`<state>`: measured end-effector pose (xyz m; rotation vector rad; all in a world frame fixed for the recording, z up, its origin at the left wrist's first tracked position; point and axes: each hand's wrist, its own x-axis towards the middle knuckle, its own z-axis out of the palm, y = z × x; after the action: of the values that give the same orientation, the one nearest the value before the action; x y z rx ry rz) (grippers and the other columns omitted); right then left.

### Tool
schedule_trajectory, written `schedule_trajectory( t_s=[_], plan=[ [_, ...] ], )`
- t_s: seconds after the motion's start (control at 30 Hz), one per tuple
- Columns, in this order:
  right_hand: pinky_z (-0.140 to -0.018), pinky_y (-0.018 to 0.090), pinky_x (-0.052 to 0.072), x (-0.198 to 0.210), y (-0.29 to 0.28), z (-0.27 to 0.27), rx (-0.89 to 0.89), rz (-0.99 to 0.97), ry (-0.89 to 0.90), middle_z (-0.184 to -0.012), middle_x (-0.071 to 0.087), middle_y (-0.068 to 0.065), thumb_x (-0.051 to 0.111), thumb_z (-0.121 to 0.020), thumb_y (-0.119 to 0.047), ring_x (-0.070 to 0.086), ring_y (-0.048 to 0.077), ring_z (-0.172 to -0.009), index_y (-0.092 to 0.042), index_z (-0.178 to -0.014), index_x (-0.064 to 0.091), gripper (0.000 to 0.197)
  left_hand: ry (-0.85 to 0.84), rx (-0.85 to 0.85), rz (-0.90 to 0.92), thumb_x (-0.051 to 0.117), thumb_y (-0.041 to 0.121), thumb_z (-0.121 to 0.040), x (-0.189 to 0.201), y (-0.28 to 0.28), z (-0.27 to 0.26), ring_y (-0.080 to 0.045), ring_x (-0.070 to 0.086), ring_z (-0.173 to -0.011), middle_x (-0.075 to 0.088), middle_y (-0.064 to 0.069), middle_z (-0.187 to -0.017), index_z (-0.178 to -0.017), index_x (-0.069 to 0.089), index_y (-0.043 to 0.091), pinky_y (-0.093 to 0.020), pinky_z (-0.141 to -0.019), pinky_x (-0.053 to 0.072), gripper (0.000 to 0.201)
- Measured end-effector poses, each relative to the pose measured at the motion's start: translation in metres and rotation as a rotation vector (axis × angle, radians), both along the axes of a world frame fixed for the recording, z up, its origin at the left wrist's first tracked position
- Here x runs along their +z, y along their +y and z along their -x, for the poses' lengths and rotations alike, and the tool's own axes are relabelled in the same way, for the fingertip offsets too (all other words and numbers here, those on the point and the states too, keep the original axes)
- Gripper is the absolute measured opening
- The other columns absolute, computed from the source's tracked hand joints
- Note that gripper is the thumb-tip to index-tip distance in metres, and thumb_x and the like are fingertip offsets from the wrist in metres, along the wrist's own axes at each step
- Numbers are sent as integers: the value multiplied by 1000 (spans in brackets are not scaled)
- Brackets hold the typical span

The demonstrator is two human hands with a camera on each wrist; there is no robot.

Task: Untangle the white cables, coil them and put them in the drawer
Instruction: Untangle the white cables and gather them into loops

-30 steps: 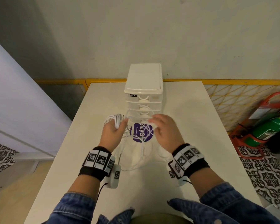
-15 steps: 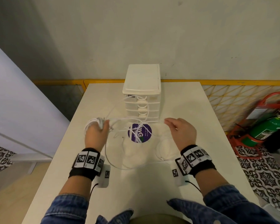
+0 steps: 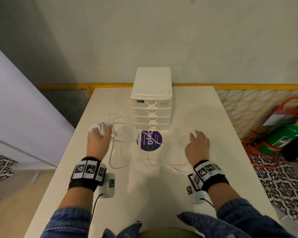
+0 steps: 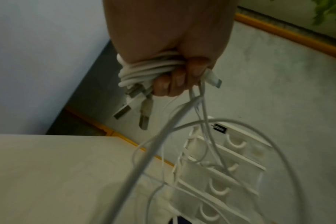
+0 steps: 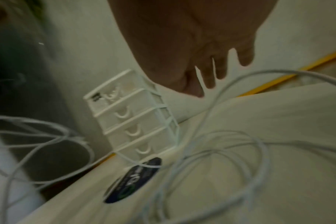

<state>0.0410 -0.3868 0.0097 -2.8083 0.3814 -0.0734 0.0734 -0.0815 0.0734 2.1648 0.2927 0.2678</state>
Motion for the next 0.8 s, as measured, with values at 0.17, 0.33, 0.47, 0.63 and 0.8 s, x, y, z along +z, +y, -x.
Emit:
schedule_trajectory(
  t_s=[0.17, 0.33, 0.47, 0.63, 0.8],
  plan=[
    [-104, 37, 37, 39, 56, -9, 347, -484, -77, -133, 53, 11, 41, -97, -30, 49, 28, -123, -7, -140, 38, 48, 36, -122, 81, 55, 40, -92, 3, -31, 5, -37, 62, -80, 62, -28, -91, -93, 55, -8, -49, -70, 55, 48],
    [-77, 41, 53, 28, 80, -10, 262, -826, 165, -72, 65, 4, 50, -95, -25, 61, 20, -63, -4, -103, 56, 24, 10, -184, 107, 60, 43, -90, 7, -45, 10, -36, 57, -68, 57, -29, -79, -79, 50, -8, -46, -65, 49, 53],
    [-61, 23, 38, 17, 56, -10, 189, -765, 63, -60, 49, -8, 50, -94, -21, 43, 7, -56, -4, -101, 66, 25, -26, -115, -78, 56, 31, -94, 6, -31, 7, -24, 42, -61, 42, -8, -62, -62, 42, 5, -33, -56, 31, 43],
    [-73, 25, 37, 7, 2, -9, -80, -540, -75, -91, 69, 10, 50, -93, -16, 60, 27, -88, -7, -93, 67, 19, -55, 116, 4, 50, 37, -95, 2, 7, -3, -32, 56, -71, 57, -15, -77, -81, 56, 1, -37, -66, 47, 39],
    [-71, 26, 37, -5, -40, -1, -241, -514, -48, -91, 67, 10, 47, -94, -18, 60, 30, -91, -13, -92, 64, 18, -80, 141, 67, 48, 33, -98, 17, 37, -6, -23, 50, -59, 53, -19, -79, -85, 50, 4, -15, -37, 43, 32]
  ],
)
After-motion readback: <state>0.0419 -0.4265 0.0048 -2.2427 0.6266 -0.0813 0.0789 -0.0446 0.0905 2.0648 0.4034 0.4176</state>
